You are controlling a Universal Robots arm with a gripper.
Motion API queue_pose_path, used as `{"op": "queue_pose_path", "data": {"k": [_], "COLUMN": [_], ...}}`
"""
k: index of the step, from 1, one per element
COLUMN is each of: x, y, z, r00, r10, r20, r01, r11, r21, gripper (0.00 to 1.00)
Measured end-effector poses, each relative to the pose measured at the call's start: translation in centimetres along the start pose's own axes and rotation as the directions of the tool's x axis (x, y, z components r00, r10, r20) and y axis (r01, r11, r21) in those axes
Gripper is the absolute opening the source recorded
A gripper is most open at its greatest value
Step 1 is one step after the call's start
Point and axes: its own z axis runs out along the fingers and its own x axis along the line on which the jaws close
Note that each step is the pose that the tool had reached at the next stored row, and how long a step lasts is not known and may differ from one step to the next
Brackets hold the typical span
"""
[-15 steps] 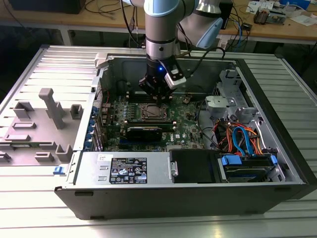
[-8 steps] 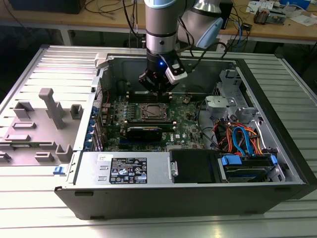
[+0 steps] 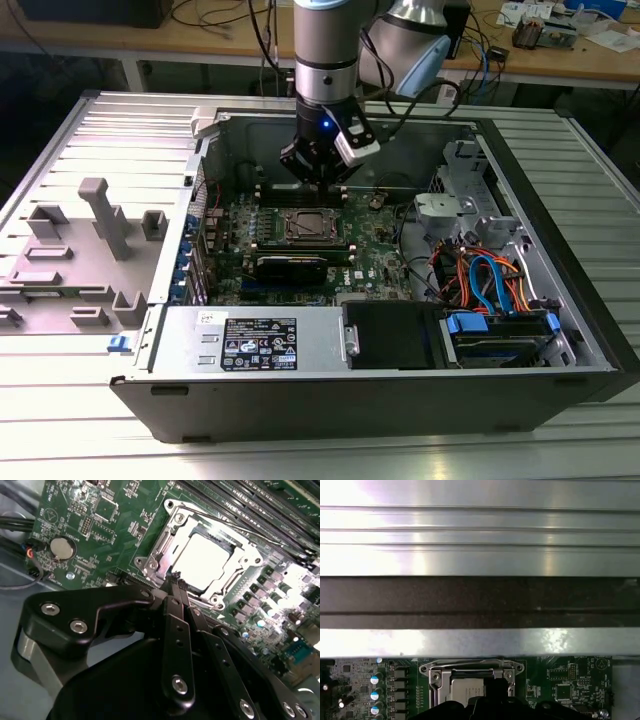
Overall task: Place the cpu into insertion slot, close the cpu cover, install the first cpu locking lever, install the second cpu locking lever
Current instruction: 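Install the second cpu locking lever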
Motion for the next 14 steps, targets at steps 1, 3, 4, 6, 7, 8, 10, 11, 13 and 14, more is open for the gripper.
{"op": "queue_pose_path", "data": {"k": [1,3,4,6,7,8,10,11,13,14], "x": [-0.01,-0.01,-0.01,-0.01,-0.01,-0.01,-0.01,0.00,-0.01,-0.02], "y": [-0.02,-0.20,-0.27,-0.42,-0.55,-0.66,-1.15,-1.45,-1.55,-1.58], "z": [-0.05,-0.04,-0.04,-0.02,-0.01,0.00,0.03,0.04,-0.12,-0.43], "r00": [1.0000,1.0000,1.0000,1.0000,1.0000,1.0000,1.0000,1.0000,1.0000,1.0000], "r10": [0.000,0.000,0.000,0.000,0.000,0.000,0.000,0.000,0.000,0.000], "r20": [0.0001,0.0002,0.0000,-0.0001,0.0000,0.0000,0.0000,-0.0004,-0.0020,-0.0022], "r01": [0.000,0.000,0.000,0.000,0.000,0.000,0.000,0.000,0.000,0.000], "r11": [1.0000,1.0000,1.0000,1.0000,1.0000,1.0000,1.0000,1.0000,1.0000,1.0000], "r21": [0.0000,-0.0002,0.0000,0.0017,0.0023,0.0030,0.0049,0.0051,0.0052,0.0051], "gripper": [0.11,0.11,0.11,0.11,0.11,0.11,0.11,0.11,0.11,0.11]}}
